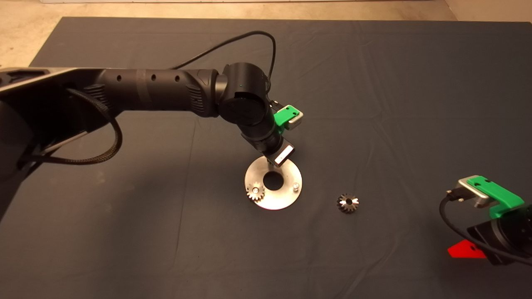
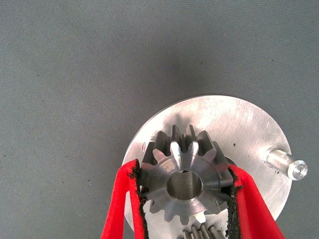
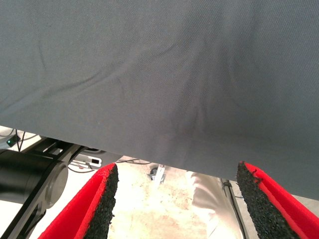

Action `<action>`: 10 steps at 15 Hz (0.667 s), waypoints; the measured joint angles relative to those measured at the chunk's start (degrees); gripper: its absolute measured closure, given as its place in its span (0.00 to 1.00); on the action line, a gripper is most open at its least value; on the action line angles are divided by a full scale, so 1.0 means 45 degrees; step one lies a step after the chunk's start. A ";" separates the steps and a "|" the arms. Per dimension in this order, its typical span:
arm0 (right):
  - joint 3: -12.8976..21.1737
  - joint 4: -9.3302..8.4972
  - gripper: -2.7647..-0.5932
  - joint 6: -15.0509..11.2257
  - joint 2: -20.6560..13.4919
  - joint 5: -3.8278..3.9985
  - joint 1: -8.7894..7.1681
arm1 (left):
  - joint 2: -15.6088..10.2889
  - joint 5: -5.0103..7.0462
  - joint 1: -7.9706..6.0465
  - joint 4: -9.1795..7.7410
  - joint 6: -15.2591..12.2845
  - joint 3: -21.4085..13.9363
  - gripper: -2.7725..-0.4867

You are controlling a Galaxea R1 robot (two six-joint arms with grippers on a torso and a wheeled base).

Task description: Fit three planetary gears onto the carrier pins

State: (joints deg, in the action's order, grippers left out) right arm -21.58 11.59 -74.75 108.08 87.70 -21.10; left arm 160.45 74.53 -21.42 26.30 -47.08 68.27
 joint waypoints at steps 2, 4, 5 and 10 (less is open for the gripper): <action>0.0000 0.0000 0.47 0.0000 0.0000 0.0000 0.0000 | 0.0000 -0.0002 0.0000 0.0005 0.0000 0.0000 0.95; 0.0000 0.0000 0.47 0.0000 -0.0002 0.0000 0.0005 | -0.0008 -0.0003 0.0019 0.0005 0.0000 0.0000 0.95; 0.0000 0.0000 0.47 0.0005 -0.0003 0.0000 0.0003 | -0.0024 -0.0027 0.0062 0.0024 0.0008 0.0000 0.95; 0.0000 -0.0005 0.47 0.0000 -0.0003 0.0000 0.0005 | -0.0033 -0.0049 0.0111 0.0098 0.0003 -0.0005 0.95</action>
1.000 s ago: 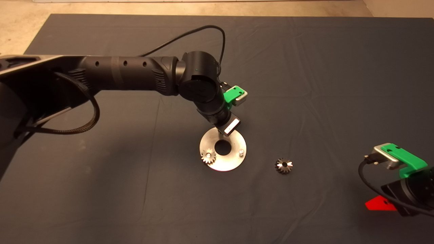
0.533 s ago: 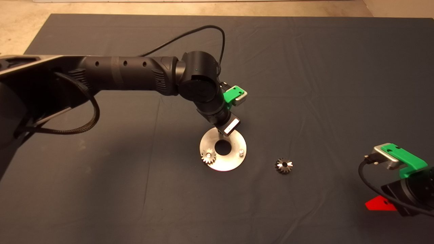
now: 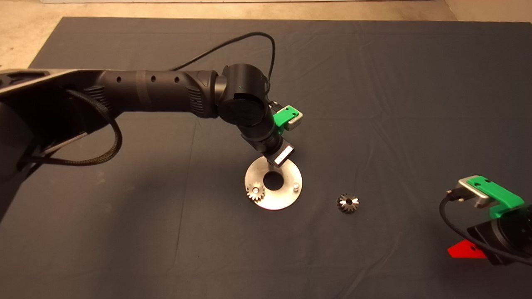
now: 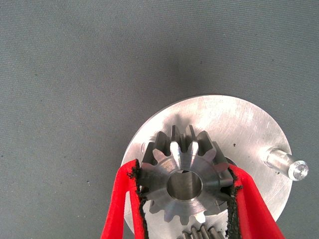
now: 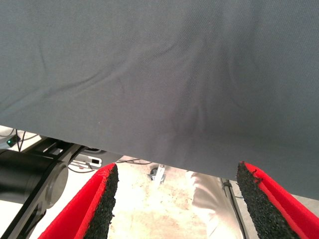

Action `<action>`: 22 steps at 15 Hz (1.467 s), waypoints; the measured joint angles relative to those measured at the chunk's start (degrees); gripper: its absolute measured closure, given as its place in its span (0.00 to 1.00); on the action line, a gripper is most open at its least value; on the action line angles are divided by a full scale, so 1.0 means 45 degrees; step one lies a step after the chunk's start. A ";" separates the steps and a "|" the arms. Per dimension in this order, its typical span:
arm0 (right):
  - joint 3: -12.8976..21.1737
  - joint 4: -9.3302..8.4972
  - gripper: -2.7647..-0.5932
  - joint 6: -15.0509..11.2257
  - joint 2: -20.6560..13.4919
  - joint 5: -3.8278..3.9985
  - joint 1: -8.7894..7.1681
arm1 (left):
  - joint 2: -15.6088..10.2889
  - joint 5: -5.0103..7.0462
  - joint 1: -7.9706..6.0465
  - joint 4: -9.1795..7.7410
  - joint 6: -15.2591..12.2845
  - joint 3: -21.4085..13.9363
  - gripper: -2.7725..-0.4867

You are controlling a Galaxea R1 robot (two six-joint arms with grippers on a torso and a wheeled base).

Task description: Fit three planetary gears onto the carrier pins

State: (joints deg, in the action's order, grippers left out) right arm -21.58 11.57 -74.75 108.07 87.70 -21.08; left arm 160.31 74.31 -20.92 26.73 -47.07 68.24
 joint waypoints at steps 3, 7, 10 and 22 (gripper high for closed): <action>0.0000 0.0000 0.47 0.0000 0.0000 0.0000 -0.0005 | 0.0000 0.0005 0.0020 0.0108 0.0029 -0.0014 0.95; 0.0000 0.0001 0.47 0.0000 0.0000 0.0000 -0.0005 | 0.0005 0.0035 0.0033 0.0300 0.0035 -0.0060 0.96; 0.0000 0.0000 0.47 0.0005 0.0000 0.0000 -0.0005 | 0.0116 0.0468 0.0101 0.0725 0.0121 -0.0200 0.96; 0.0000 0.0000 0.47 0.0000 0.0003 0.0000 -0.0005 | 0.0461 0.2549 0.0204 0.1563 0.0563 -0.0558 0.96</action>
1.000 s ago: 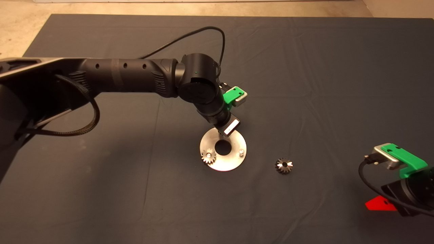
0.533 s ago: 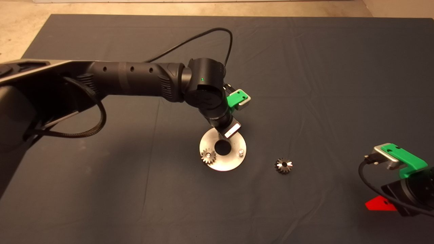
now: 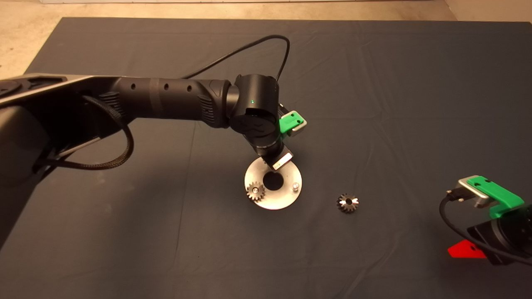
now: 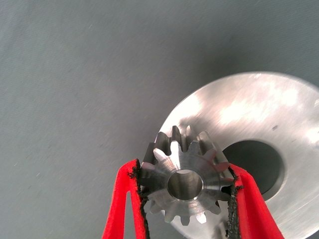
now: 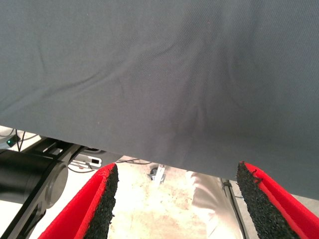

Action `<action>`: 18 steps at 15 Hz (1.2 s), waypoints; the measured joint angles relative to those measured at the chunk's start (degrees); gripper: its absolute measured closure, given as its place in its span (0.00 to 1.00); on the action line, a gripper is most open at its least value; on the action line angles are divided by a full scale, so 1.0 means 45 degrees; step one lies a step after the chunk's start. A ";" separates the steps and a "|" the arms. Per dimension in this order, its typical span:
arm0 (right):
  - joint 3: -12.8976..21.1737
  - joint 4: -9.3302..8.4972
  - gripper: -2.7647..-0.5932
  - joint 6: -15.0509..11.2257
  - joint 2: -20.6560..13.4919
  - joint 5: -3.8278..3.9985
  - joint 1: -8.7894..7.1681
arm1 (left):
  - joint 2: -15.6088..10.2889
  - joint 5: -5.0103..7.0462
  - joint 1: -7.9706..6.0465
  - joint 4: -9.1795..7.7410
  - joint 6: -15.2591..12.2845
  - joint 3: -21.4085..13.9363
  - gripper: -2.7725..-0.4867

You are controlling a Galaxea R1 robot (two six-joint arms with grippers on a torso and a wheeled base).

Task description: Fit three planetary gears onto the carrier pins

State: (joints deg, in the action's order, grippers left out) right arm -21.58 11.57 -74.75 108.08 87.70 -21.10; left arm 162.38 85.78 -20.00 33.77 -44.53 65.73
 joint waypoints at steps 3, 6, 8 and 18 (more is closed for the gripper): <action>0.0000 0.0000 0.47 0.0000 0.0000 0.0000 0.0000 | 0.0000 0.0071 0.0000 0.0024 0.0000 -0.0030 0.96; 0.0000 0.0000 0.47 0.0001 0.0000 0.0000 0.0000 | 0.0000 0.0066 0.0000 0.0024 -0.0033 -0.0030 0.96; 0.0000 0.0000 0.47 0.0000 0.0000 0.0000 0.0000 | 0.0005 0.0066 0.0000 0.0024 -0.0209 -0.0030 0.96; 0.0000 0.0000 0.47 0.0000 0.0000 0.0000 0.0000 | 0.0005 -0.0511 0.0030 0.0030 -0.0624 -0.0030 0.96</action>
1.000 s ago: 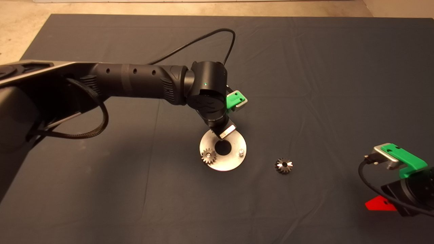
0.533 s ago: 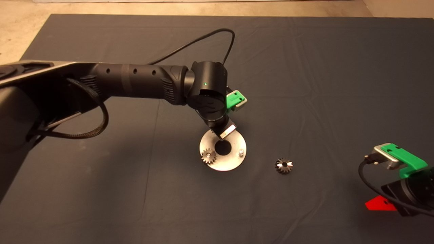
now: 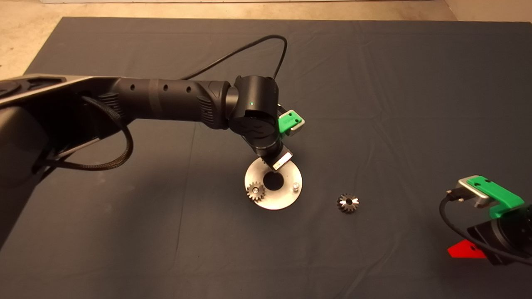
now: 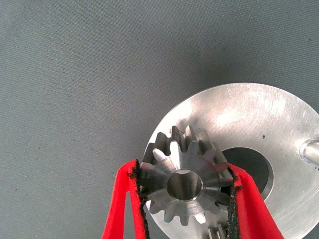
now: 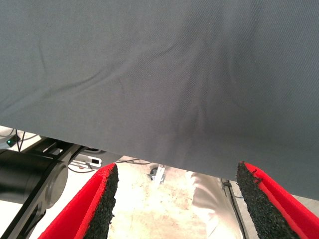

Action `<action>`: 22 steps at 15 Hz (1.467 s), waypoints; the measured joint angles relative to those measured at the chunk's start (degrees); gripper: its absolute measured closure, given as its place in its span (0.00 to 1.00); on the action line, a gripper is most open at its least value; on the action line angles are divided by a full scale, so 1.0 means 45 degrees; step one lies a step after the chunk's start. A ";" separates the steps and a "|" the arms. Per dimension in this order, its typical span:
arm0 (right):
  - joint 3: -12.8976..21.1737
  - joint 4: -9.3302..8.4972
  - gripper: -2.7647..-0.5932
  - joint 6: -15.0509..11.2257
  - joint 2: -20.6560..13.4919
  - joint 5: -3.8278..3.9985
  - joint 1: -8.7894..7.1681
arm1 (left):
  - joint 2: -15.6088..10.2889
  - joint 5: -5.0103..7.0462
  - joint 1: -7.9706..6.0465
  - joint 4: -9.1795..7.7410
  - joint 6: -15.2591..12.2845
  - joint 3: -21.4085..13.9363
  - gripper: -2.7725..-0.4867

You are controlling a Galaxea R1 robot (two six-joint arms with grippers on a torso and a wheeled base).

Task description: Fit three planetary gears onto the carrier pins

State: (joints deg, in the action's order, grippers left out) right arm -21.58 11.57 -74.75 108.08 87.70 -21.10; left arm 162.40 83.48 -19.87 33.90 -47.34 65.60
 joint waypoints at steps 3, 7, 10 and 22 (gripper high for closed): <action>0.0000 0.0000 0.47 -0.0005 0.0000 0.0000 0.0000 | 0.0000 -0.0030 0.0000 -0.0005 -0.0002 0.0011 0.96; 0.0000 0.0000 0.47 -0.0005 0.0000 0.0000 0.0000 | -0.0005 -0.0304 -0.0019 -0.0024 -0.0028 0.0131 0.96; 0.0000 0.0000 0.47 -0.0005 0.0000 0.0000 0.0003 | -0.0005 -0.0536 -0.0030 -0.0021 -0.0083 0.0219 0.96; 0.0000 0.0000 0.47 -0.0005 -0.0003 0.0000 0.0000 | 0.0000 -0.0991 -0.0020 -0.0014 -0.0322 0.0287 0.96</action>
State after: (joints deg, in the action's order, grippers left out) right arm -21.58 11.57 -74.78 108.07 87.70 -21.10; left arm 162.40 79.02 -19.96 33.84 -48.79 66.89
